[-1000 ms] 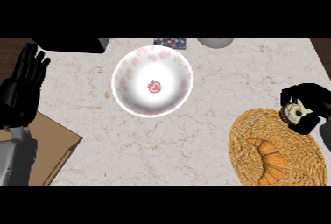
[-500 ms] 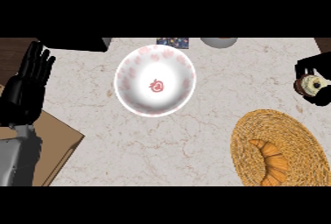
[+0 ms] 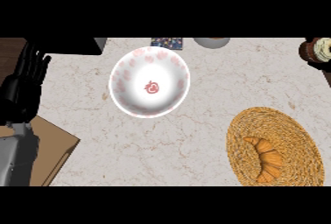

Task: Pick the cupcake from the placemat and place it in the bowl

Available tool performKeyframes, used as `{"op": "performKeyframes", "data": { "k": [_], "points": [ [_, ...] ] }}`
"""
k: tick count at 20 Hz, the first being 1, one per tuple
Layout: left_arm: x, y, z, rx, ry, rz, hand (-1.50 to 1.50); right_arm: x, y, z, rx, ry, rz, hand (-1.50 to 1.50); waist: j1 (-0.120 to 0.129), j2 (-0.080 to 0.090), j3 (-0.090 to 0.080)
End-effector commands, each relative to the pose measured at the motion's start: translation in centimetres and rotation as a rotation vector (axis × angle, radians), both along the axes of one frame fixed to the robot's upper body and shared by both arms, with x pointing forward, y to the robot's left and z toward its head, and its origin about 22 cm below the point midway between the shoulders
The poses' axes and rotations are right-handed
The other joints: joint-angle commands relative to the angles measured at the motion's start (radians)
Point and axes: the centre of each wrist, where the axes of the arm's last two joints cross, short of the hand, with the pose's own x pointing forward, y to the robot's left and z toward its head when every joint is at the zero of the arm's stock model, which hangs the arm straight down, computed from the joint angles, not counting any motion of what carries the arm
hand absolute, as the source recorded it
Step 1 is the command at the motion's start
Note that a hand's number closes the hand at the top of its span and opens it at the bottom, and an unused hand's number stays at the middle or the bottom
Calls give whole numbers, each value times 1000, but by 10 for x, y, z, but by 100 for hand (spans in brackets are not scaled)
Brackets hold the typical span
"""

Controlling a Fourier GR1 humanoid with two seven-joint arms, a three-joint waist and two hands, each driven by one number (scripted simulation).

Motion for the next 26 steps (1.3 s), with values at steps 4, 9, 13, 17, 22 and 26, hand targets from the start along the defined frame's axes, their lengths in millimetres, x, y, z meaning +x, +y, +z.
{"op": "performKeyframes", "data": {
  "k": [4,9,13,17,22,26],
  "points": [
    [-14,5,-13,-11,24,6,0,22,37,29,255,-12,188,150,-17,-11,-2],
    [-7,5,-10,-9,6,38,0,35,74,53,371,64,288,150,-38,-15,-3],
    [-23,21,-2,26,9,45,0,41,118,80,365,126,325,150,-46,-26,-3],
    [-7,6,-9,-3,22,44,0,49,181,79,361,146,338,150,-45,-18,-3],
    [-13,12,-6,5,36,42,0,44,248,79,273,208,381,150,-50,-23,-3],
    [-8,6,-14,-4,44,48,0,37,300,54,254,258,392,150,-52,-19,-3]
  ]
}}
